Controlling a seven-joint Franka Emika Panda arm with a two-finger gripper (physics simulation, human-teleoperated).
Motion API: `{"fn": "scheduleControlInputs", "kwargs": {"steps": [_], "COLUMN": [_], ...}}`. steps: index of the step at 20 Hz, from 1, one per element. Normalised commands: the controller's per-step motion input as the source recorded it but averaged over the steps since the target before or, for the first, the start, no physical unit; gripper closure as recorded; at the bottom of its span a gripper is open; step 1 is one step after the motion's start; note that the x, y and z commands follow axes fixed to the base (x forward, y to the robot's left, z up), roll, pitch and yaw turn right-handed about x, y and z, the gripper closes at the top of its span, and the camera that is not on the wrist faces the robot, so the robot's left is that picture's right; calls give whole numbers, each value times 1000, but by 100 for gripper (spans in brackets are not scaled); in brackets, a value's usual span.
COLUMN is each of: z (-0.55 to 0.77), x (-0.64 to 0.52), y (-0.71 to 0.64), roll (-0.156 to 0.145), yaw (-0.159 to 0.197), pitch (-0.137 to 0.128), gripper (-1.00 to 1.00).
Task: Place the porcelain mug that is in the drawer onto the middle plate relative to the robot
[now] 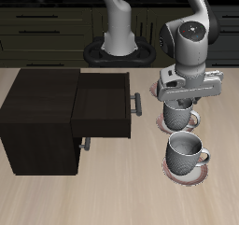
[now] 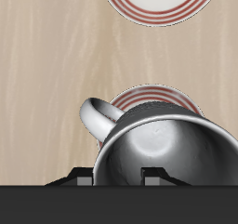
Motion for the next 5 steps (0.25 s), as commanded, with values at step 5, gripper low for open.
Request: {"fn": "scheduleControlInputs", "kwargs": {"steps": [5], "z": [182], "x": [2], "y": [-101], "roll": [-15], "yaw": [1], "pitch": [-19], "gripper": [-100]}}
